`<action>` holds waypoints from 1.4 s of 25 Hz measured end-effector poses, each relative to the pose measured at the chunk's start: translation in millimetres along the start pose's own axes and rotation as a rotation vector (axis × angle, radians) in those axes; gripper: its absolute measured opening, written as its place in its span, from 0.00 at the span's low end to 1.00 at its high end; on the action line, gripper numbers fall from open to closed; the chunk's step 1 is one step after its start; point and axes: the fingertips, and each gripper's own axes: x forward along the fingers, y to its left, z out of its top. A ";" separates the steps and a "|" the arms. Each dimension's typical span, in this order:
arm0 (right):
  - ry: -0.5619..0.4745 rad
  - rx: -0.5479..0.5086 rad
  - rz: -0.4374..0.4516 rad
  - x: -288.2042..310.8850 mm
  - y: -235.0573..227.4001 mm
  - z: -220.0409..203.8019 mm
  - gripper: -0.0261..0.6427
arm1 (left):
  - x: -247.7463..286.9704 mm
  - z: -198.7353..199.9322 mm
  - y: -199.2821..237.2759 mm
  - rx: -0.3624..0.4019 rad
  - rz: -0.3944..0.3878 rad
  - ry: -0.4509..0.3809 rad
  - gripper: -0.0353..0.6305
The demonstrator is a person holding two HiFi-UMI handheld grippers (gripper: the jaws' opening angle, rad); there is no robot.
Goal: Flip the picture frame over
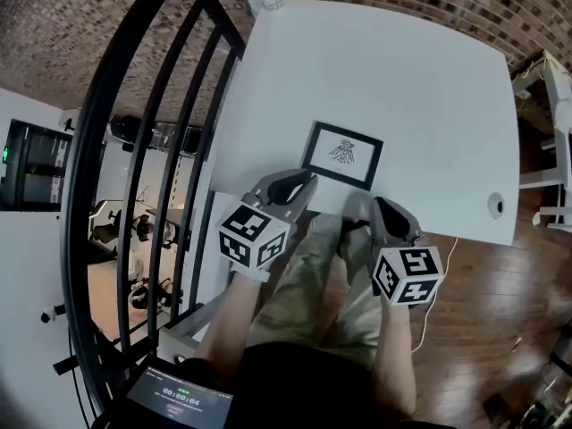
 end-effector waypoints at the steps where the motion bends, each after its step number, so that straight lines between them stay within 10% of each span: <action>1: 0.009 0.002 -0.001 3.3 -2.2 -0.5 0.03 | 2.8 0.2 5.7 0.004 0.011 0.007 0.13; 35: 0.256 -0.122 -0.016 43.9 -7.4 -25.9 0.18 | 29.1 -48.9 40.0 -0.007 0.022 0.360 0.31</action>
